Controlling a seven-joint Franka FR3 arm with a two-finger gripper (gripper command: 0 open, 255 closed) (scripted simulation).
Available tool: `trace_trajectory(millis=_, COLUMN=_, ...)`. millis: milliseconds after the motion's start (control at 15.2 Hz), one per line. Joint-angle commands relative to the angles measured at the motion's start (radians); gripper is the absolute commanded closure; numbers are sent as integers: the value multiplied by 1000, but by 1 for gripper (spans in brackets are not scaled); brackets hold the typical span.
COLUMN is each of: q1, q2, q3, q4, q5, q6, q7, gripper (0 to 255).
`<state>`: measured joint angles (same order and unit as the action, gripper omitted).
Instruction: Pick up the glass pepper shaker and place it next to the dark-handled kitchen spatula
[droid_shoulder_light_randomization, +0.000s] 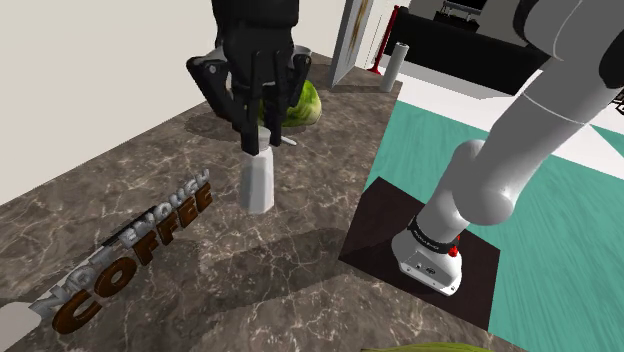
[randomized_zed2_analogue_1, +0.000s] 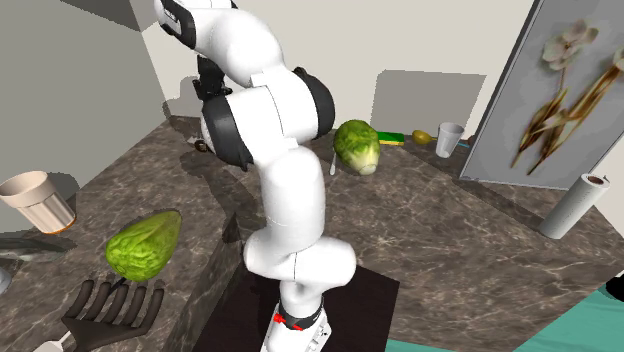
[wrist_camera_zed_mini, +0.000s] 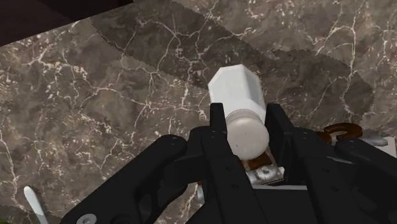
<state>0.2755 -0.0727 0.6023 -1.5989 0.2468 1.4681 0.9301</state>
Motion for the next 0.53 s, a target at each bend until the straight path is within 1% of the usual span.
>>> trace_trajectory(millis=0, q1=28, q2=62, q3=39, q4=51, q5=-30, q6=15, q7=68, gripper=255)
trace_trajectory(millis=132, q1=63, q2=136, q3=75, q4=120, q5=-72, q6=19, q7=137, gripper=255)
trace_trajectory(millis=264, q1=110, q2=217, q3=103, q4=198, q5=-124, q6=16, q7=207, gripper=255)
trace_trajectory(millis=462, q1=204, q2=350, q3=130, q4=341, q5=-213, q6=-6, q7=307, gripper=255)
